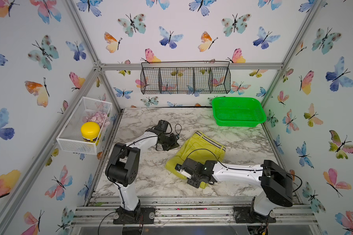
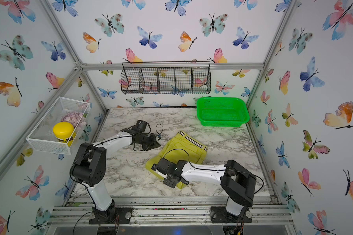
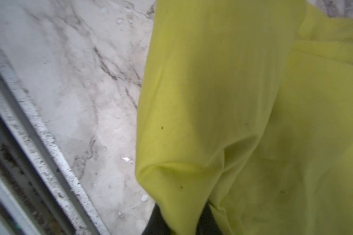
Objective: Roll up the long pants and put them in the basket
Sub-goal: Roll the long pant at the center of the board.
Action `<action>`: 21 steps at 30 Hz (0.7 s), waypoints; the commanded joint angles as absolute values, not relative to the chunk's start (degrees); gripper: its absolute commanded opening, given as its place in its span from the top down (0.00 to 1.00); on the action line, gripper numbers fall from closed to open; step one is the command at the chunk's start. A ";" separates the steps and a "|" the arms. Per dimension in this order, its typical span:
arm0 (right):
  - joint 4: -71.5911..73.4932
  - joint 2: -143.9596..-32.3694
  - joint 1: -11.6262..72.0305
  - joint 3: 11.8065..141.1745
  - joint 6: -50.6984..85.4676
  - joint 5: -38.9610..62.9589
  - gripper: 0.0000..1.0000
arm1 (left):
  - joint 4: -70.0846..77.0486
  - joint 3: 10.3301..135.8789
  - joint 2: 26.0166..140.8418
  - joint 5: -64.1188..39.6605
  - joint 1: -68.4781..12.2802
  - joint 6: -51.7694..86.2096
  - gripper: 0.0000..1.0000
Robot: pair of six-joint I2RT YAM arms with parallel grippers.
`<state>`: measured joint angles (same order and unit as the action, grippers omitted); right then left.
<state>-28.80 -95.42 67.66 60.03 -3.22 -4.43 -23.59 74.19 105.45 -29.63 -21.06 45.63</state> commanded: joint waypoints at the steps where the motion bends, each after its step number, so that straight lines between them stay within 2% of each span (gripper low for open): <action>1: -30.01 -94.56 67.04 59.59 -2.69 10.06 0.96 | -24.09 78.31 109.38 -31.35 -21.43 48.14 0.86; 3: -29.79 -94.35 66.71 58.78 -1.63 11.70 0.96 | -23.49 80.16 111.02 -32.58 -21.86 48.60 0.87; 10: -25.71 -90.93 57.19 52.97 2.04 21.57 0.96 | -21.40 82.15 114.04 -35.48 -27.43 48.87 0.90; 17: -23.98 -90.84 44.04 49.37 3.21 33.49 0.96 | -19.90 76.09 117.79 -36.89 -31.30 47.73 0.96; 21: -23.48 -93.17 39.72 48.38 4.24 33.54 0.96 | -19.65 71.52 118.15 -36.67 -31.21 46.19 0.96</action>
